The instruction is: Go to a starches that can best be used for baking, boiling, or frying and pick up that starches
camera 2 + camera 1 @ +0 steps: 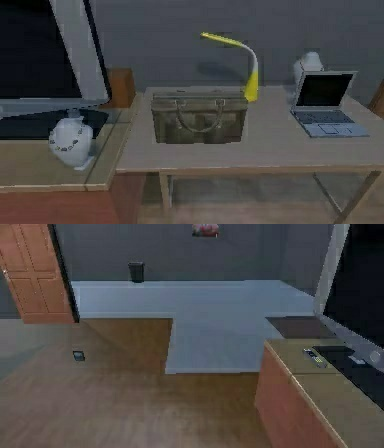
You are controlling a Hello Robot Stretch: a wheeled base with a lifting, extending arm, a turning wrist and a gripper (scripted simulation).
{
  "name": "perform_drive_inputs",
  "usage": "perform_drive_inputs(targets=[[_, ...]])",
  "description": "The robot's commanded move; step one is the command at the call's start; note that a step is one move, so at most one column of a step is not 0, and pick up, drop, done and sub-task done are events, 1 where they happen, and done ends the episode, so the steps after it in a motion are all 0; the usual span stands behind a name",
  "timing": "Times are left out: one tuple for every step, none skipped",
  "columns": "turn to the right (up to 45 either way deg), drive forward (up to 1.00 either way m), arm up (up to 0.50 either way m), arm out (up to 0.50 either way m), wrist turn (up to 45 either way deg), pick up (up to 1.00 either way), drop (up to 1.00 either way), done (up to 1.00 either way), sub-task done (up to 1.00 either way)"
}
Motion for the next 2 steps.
perform_drive_inputs(targets=[[0.0,1.0,0.0,0.0,0.0,0.0,0.0,0.0,0.0],[0.0,0.7,0.0,0.0,0.0,0.0,0.0,0.0,0.0]])
